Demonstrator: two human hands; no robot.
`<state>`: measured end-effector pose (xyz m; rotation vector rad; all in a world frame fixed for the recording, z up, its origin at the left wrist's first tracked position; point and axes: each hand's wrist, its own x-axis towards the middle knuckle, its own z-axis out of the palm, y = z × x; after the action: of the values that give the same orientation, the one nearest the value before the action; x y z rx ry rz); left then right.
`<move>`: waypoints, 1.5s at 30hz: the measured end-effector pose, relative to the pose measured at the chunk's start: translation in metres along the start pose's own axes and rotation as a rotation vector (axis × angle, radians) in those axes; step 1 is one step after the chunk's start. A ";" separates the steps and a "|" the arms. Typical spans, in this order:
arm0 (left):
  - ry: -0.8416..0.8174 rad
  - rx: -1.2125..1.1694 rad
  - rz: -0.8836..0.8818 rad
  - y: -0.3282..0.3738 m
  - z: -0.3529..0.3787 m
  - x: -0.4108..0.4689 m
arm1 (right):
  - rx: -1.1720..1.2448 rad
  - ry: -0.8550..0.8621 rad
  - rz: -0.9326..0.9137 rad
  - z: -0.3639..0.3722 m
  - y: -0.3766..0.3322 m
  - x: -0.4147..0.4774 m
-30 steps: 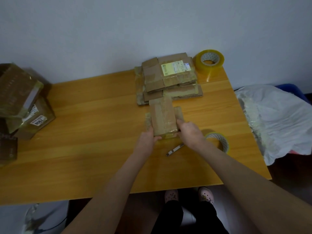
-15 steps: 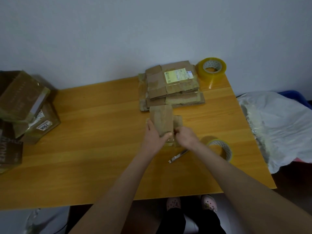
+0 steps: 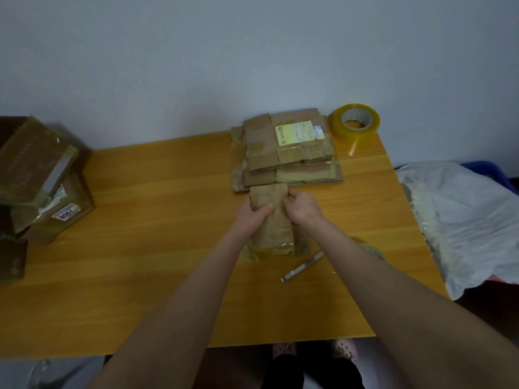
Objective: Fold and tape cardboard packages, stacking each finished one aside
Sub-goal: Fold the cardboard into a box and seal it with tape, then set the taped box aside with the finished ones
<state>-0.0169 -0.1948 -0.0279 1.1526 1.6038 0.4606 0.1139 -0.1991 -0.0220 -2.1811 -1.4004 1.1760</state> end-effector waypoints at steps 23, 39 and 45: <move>0.612 0.142 0.425 0.010 -0.053 -0.101 | 0.842 -0.286 0.085 -0.036 -0.035 -0.080; 0.777 -0.178 -0.041 -0.083 -0.257 -0.140 | 0.427 -0.393 -0.194 0.129 -0.184 -0.103; 0.849 -0.132 -0.156 -0.167 -0.375 -0.111 | 0.308 -0.449 -0.165 0.259 -0.258 -0.096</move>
<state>-0.4295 -0.2724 0.0395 0.7457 2.3159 1.0248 -0.2613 -0.2024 0.0230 -1.6237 -1.4096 1.7566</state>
